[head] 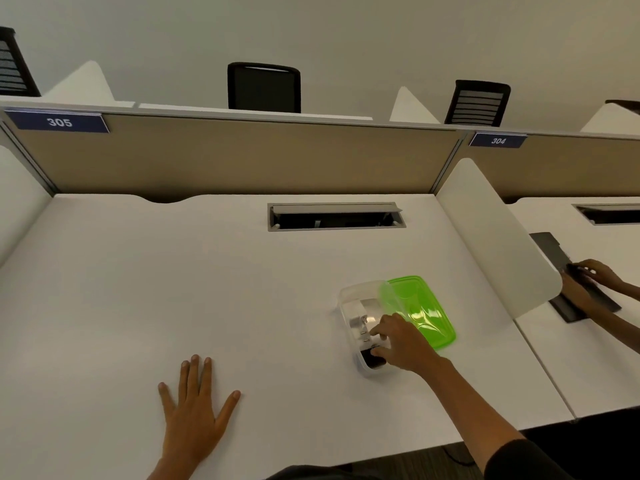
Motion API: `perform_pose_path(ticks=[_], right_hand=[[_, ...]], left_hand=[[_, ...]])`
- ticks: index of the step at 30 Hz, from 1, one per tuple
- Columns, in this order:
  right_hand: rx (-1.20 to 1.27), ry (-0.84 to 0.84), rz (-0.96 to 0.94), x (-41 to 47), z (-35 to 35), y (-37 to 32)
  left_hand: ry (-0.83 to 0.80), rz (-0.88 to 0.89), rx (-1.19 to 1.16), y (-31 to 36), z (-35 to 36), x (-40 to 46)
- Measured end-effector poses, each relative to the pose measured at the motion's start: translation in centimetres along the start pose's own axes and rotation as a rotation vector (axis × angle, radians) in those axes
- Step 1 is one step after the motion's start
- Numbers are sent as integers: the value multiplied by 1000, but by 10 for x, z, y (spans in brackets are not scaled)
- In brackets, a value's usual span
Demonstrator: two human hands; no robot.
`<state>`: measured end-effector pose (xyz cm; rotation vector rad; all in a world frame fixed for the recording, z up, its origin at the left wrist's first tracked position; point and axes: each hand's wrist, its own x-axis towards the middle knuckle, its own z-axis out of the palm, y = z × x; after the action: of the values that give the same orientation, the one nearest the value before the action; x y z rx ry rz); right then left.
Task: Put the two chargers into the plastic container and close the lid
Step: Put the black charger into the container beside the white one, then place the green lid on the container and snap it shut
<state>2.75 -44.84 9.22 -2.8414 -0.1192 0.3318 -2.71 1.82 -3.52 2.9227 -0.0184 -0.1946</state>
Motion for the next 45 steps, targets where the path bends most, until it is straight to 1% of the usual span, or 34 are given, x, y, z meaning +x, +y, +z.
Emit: perform_pose_path(ticks=[3, 5, 9, 12, 15, 17, 20, 22, 26, 30, 37, 42, 45], right_hand=[[34, 203, 57, -11, 9, 9], [30, 306, 107, -19, 14, 12], [48, 434, 232, -35, 17, 11], [85, 480, 325, -45, 21, 11], [118, 499, 382, -52, 27, 12], [195, 496, 416, -55, 31, 14], [386, 498, 460, -58, 35, 14], [471, 503, 492, -58, 36, 14], [617, 491, 602, -56, 35, 16], [682, 463, 639, -55, 34, 18], [663, 472, 570, -40, 26, 17], [603, 436, 455, -7, 16, 12], [584, 387, 358, 19, 13, 0]], left_hand=[[-29, 7, -47, 11, -4, 15], [-32, 48, -81, 24, -10, 27], [6, 149, -197, 71, -24, 57], [-43, 165, -449, 117, -35, 77], [-113, 137, -682, 169, -53, 94], [-209, 75, -814, 202, -67, 103], [-324, 16, -868, 241, -76, 116], [-363, 4, -888, 256, -73, 124], [-366, -36, -914, 277, -67, 130], [-351, -65, -976, 283, -65, 128], [-362, -139, -1052, 272, -69, 119], [-351, -202, -1156, 243, -77, 103], [-303, -255, -1238, 219, -83, 88]])
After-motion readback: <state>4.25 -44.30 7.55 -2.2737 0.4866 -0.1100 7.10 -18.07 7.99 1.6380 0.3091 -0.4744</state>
